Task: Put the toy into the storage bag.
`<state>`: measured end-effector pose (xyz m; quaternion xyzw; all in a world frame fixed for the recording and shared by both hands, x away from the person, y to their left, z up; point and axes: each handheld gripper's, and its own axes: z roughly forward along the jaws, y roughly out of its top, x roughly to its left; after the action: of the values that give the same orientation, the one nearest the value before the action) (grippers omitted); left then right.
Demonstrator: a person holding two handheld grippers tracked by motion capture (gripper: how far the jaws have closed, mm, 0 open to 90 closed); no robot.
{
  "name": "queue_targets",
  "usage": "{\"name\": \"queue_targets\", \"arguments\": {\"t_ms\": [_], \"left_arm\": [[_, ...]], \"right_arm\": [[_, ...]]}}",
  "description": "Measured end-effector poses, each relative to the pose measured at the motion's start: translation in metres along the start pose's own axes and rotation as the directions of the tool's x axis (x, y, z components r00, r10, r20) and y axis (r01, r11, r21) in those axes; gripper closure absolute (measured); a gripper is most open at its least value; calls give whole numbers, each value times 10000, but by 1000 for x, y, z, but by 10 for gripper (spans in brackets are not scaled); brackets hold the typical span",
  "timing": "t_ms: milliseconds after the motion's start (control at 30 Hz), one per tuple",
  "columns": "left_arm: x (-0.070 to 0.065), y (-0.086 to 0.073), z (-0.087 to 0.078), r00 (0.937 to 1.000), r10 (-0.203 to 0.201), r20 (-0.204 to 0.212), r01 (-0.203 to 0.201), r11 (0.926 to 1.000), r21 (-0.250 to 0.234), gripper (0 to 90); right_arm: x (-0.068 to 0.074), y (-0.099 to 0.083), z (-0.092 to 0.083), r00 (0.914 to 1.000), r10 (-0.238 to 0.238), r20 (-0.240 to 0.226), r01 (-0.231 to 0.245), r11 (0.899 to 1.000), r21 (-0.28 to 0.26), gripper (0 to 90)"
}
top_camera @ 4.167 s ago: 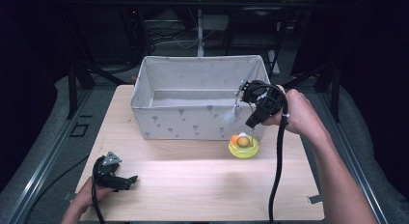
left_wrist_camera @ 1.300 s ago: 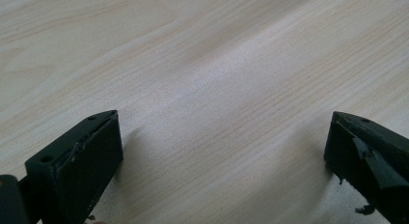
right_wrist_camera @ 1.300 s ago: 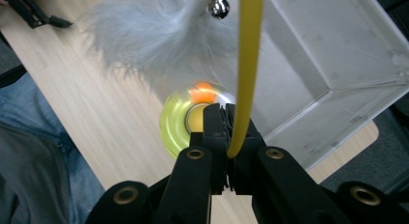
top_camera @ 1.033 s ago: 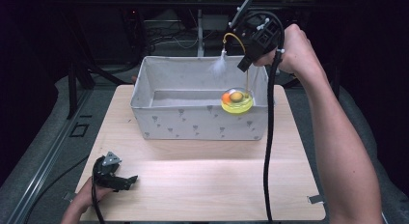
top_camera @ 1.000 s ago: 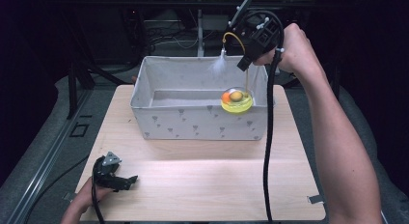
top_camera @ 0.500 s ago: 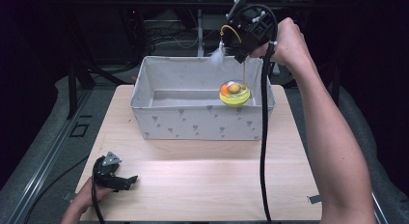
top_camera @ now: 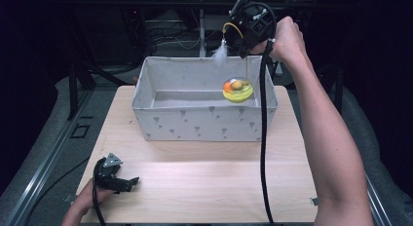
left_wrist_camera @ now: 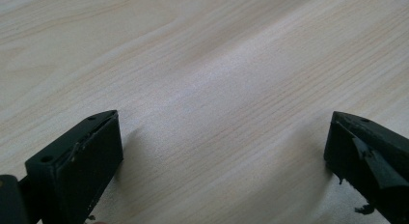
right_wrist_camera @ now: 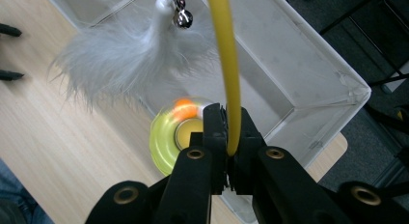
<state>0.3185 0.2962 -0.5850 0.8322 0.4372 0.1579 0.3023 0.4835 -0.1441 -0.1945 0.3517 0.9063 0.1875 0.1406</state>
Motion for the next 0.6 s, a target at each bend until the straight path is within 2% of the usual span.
{"name": "queue_targets", "arguments": {"t_ms": [367,600], "left_arm": [[0,0,0,10000,13,-4,-13,10000,-15,0],[0,0,0,10000,25,2,-25,10000,-6,0]], "right_arm": [[-18,-2,22,9980,615,158,-616,9981,35,879],[-32,-11,38,9948,999,209,-999,9950,-37,879]]}}
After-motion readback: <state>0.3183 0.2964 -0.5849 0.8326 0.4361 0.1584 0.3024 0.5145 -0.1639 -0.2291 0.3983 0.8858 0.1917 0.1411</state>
